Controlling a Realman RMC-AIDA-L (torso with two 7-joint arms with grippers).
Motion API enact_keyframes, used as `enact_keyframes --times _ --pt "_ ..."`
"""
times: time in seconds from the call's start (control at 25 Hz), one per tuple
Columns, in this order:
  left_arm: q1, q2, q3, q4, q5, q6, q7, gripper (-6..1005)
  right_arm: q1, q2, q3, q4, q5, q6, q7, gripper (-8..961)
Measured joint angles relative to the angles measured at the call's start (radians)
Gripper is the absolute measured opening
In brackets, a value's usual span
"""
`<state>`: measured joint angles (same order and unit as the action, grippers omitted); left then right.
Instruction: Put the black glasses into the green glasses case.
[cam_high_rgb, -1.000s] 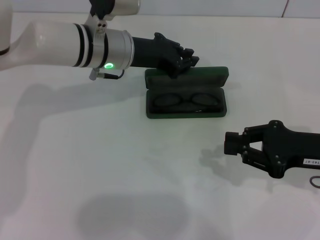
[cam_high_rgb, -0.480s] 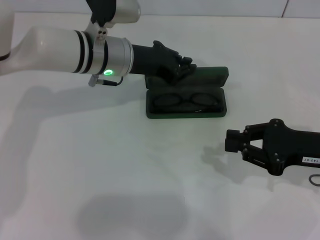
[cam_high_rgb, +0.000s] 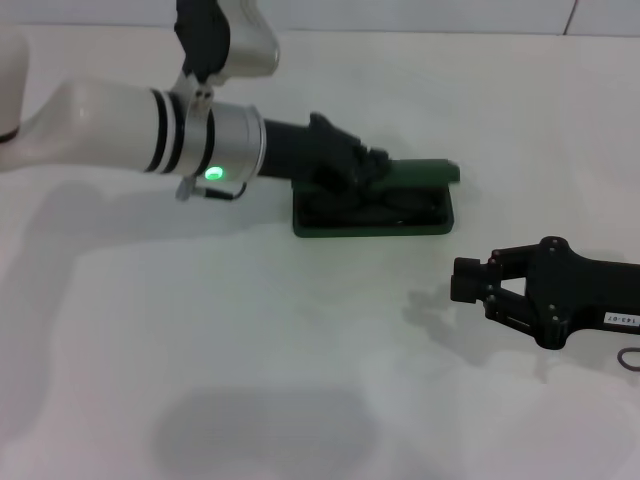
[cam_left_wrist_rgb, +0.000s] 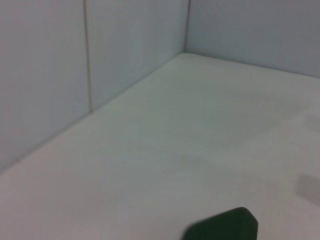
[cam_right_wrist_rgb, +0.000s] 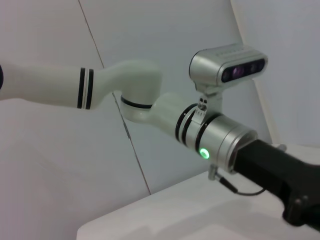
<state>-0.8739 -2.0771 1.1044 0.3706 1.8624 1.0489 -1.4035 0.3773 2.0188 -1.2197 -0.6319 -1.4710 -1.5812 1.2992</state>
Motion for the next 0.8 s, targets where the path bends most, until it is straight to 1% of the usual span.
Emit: enact_keyframes --times 0.32,0.4,0.44,0.48,0.52,0.68,0.8 --pt "0.053 -0.014 0.018 0.002 0.009 0.037 0.024 61 -0.004 0.001 0.0 0.0 0.003 -0.007 0.0 217" --pt "0.069 -0.015 0.021 0.017 -0.002 0.064 0.034 65 -0.008 0.0 0.0 -0.002 0.004 -0.01 0.0 218" --pt "0.099 -0.015 0.021 0.06 -0.034 0.114 0.043 67 -0.01 -0.002 0.002 -0.004 0.005 -0.017 0.0 219" --pt "0.099 -0.015 0.021 0.06 -0.034 0.114 0.043 69 -0.01 -0.002 0.002 -0.004 0.005 -0.017 0.0 219" --pt "0.12 -0.015 0.021 0.086 -0.053 0.142 0.044 70 -0.01 -0.003 0.006 -0.004 0.005 -0.02 0.0 220" --pt "0.242 -0.009 0.013 0.215 -0.152 0.318 0.067 78 -0.008 -0.003 0.012 -0.012 0.002 -0.054 -0.02 223" --pt "0.359 -0.003 0.009 0.296 -0.265 0.478 0.156 83 -0.011 -0.002 0.025 -0.017 0.019 -0.101 -0.051 225"
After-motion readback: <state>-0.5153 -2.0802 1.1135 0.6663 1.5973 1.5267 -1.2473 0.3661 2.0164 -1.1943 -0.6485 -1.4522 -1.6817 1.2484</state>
